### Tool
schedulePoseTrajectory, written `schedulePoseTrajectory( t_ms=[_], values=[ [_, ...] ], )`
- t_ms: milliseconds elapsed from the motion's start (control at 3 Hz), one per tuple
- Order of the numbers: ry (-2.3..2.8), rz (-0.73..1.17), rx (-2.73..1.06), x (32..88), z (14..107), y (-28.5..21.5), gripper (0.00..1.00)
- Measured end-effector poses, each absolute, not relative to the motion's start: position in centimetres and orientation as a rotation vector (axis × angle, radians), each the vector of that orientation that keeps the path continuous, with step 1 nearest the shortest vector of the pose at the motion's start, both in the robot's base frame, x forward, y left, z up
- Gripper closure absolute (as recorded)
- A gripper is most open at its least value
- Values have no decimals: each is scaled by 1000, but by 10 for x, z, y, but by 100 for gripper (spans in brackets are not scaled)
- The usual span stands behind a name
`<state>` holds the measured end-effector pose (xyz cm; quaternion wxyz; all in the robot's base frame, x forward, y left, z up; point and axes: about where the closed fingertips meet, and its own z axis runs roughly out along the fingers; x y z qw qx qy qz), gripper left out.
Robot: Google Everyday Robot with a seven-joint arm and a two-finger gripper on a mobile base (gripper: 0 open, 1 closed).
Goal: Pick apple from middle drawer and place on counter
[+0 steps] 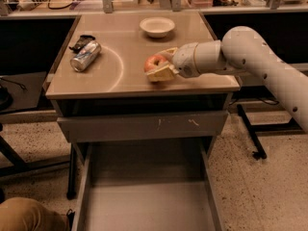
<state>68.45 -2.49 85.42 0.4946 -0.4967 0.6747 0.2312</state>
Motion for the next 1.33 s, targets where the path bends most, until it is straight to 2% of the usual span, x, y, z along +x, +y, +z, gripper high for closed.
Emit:
schedulePoseTrajectory(
  t_ms=[1333],
  values=[
    [1740, 702, -1112, 701, 841, -11, 100]
  ],
)
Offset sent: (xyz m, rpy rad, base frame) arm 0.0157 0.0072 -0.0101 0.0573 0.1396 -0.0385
